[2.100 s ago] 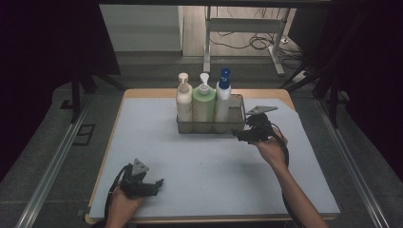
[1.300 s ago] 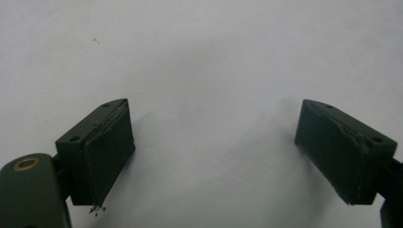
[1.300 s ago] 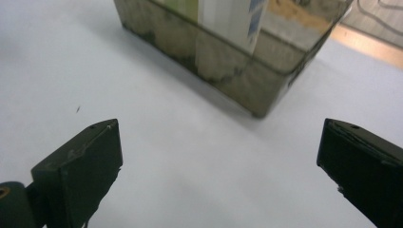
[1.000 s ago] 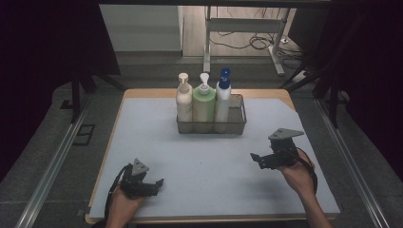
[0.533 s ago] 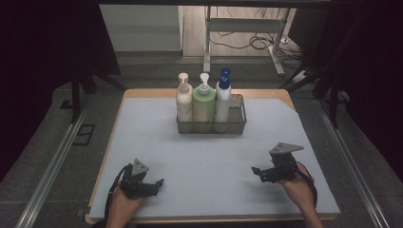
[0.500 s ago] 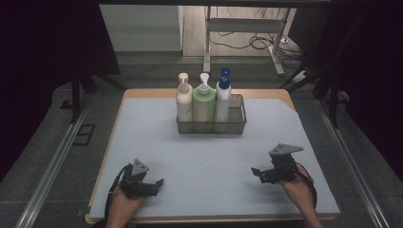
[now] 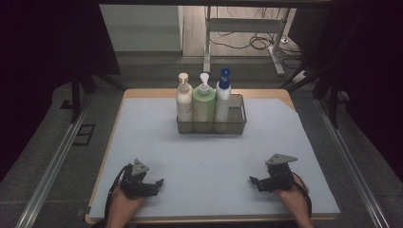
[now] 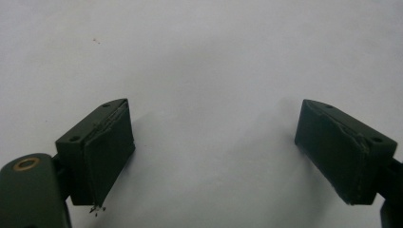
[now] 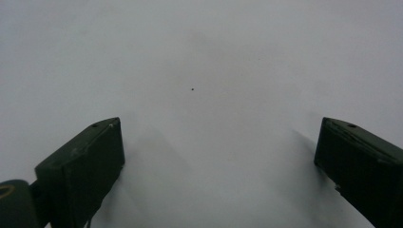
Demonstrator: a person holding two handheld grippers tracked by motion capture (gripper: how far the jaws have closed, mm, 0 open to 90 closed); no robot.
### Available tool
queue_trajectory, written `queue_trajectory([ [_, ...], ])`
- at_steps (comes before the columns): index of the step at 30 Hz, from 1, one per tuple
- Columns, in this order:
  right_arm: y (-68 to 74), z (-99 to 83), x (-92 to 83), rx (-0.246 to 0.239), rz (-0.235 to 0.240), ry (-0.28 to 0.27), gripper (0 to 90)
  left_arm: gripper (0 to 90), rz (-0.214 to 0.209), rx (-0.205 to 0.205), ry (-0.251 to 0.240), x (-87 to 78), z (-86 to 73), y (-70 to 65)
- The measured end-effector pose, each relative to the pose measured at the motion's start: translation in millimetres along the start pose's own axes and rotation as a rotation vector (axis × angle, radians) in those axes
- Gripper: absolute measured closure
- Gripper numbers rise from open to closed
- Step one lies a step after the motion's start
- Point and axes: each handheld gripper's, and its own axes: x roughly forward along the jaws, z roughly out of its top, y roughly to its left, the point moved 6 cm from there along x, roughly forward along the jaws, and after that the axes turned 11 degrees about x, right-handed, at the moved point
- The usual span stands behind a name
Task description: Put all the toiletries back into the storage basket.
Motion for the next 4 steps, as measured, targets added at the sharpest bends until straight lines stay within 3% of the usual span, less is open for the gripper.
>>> queue_trajectory([
  [4, -1.2, -0.3, 0.8, 0.012, -0.009, 0.007, 0.0, 12.3, 0.0, 0.001, 0.002, 0.0, 0.0, -0.2],
])
